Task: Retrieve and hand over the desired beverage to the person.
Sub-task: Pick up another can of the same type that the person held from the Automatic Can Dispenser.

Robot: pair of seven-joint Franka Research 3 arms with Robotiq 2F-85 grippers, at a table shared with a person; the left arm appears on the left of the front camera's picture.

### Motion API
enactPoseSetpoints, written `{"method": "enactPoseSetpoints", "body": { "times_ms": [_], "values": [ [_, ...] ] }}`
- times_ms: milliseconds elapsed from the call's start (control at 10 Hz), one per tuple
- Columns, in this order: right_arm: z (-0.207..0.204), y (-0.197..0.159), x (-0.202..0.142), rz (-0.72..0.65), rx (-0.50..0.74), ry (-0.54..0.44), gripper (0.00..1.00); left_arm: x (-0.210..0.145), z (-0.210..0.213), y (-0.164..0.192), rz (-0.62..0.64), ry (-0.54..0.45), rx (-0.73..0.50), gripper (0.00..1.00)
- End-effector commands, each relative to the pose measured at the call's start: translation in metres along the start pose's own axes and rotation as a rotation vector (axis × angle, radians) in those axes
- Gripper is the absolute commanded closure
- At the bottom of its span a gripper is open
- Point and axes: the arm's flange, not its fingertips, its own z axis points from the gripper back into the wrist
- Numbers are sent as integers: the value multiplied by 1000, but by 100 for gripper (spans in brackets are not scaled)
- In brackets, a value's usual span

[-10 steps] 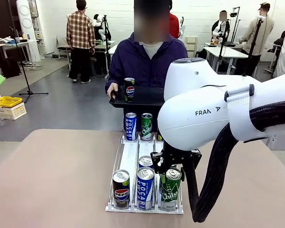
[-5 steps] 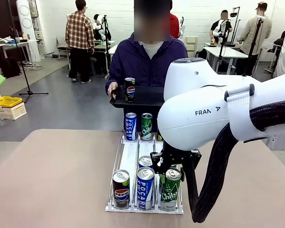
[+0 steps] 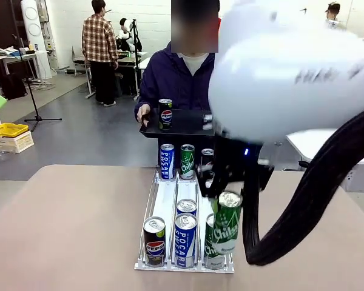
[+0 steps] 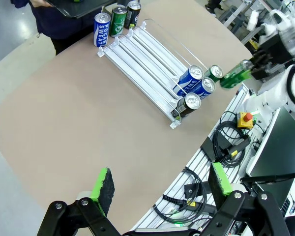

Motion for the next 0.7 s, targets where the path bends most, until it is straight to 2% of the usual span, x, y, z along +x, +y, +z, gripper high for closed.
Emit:
{"method": "enactPoseSetpoints", "body": {
  "times_ms": [0, 300, 600],
  "values": [
    [61, 7, 0, 2, -42, -10, 51, 0, 1, 1, -10, -11, -14, 0],
    [117, 11, 20, -14, -47, 1, 51, 0, 1, 1, -10, -11, -14, 0],
    [140, -2, 47, 7, 13, -5, 51, 0, 1, 1, -10, -11, -14, 0]
  ]
}}
